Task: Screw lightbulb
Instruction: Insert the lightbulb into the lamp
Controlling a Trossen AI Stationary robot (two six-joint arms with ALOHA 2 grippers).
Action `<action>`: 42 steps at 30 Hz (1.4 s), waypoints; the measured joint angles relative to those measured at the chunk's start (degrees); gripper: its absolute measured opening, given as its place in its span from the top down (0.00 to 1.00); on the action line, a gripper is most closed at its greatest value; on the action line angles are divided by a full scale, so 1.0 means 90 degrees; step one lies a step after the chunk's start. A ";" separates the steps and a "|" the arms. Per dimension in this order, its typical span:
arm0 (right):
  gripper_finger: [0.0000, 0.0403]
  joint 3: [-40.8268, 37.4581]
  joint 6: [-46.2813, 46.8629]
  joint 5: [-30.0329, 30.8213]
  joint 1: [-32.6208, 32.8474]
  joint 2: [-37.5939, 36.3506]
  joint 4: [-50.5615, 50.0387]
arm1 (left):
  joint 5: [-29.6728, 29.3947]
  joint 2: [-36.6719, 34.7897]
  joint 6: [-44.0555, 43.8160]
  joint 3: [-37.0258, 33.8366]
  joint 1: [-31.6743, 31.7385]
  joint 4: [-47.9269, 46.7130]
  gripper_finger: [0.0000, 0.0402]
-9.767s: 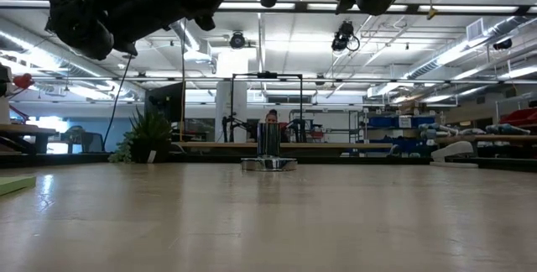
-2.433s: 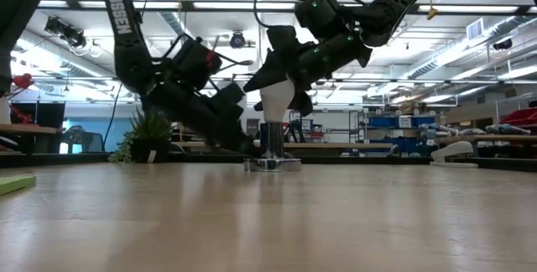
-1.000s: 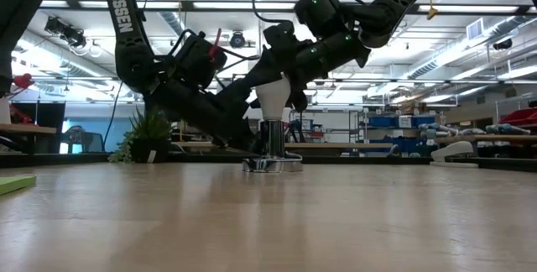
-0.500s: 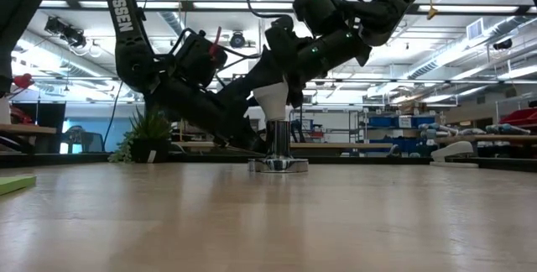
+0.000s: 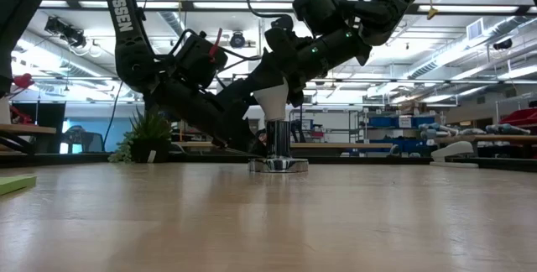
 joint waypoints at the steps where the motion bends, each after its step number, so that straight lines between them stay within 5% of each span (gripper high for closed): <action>1: 0.30 0.0002 -0.0022 0.0000 0.0000 -0.0002 0.0000 | 0.0000 -0.0006 0.0021 0.0000 0.0000 -0.0014 1.00; 32: 0.15 0.0015 -0.0444 0.0120 0.0007 -0.0611 -0.0239 | -0.0007 -0.0006 0.0016 -0.0011 0.0005 -0.0010 1.00; 37: 0.18 0.0148 -0.0447 0.0141 0.0017 -0.0931 -0.1028 | -0.0008 -0.0006 0.0014 -0.0010 0.0005 -0.0007 1.00; 42: 0.22 0.1021 -0.0744 0.0649 0.0192 -0.1008 -0.3028 | -0.0004 -0.0006 0.0014 -0.0010 0.0005 0.0006 1.00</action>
